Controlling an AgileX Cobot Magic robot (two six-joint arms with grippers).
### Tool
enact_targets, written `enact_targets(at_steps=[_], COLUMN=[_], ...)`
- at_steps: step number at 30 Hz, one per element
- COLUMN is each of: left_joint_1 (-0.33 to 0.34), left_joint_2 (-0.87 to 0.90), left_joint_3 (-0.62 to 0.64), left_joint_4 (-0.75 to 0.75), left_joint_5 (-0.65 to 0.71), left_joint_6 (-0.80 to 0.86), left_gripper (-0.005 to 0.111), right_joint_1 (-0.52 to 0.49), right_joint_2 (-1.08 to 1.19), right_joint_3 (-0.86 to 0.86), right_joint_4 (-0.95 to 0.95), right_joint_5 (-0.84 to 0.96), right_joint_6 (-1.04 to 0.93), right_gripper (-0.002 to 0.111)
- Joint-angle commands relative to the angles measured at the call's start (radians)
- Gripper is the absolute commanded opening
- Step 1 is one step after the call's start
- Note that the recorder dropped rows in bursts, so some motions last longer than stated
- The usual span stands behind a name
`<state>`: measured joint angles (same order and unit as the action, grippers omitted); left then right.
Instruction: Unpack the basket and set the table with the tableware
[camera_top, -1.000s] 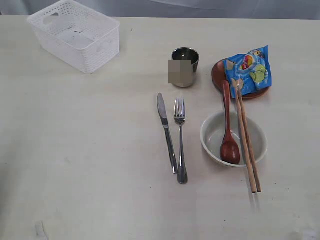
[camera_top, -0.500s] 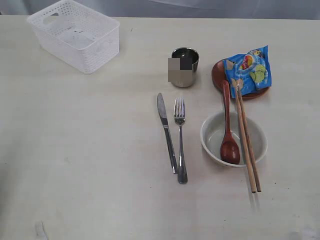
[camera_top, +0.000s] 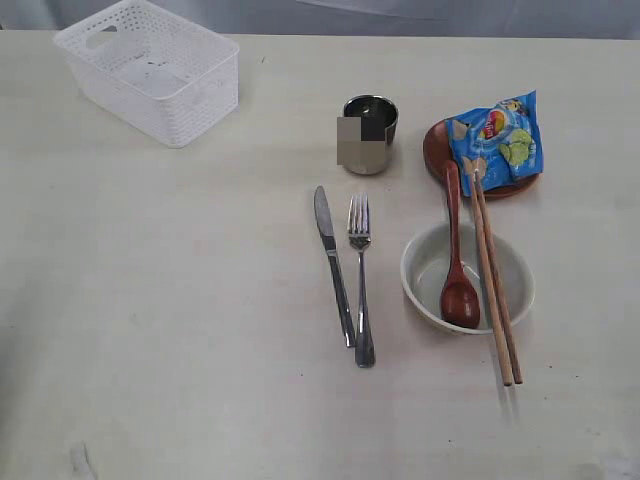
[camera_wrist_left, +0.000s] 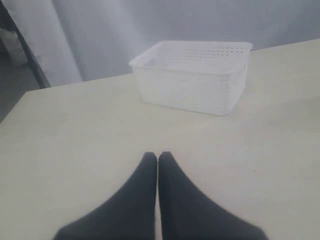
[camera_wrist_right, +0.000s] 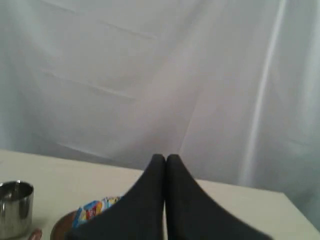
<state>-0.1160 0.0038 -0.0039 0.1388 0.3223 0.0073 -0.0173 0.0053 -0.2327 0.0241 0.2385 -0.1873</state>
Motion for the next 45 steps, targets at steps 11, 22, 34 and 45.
enact_targets(at_steps=[11, 22, 34, 45], left_joint_1=[0.004, 0.004, 0.004, 0.004], left_joint_2=[-0.004, -0.004, -0.004, -0.004], left_joint_3=[0.004, 0.004, 0.004, 0.004], left_joint_4=[-0.013, -0.013, -0.013, -0.013], left_joint_5=[0.005, 0.005, 0.005, 0.005], left_joint_6=[-0.007, -0.007, -0.007, -0.007], left_gripper=[0.001, 0.001, 0.001, 0.001], right_joint_1=[0.054, 0.054, 0.054, 0.054], right_joint_2=[-0.005, -0.005, -0.005, -0.005], right_joint_3=[0.233, 0.233, 0.233, 0.233], right_joint_4=[-0.013, -0.01, -0.01, -0.01], right_joint_5=[0.071, 0.101, 0.101, 0.101], right_joint_6=[0.011, 0.066, 0.066, 0.066], right_gripper=[0.0, 0.0, 0.0, 0.0])
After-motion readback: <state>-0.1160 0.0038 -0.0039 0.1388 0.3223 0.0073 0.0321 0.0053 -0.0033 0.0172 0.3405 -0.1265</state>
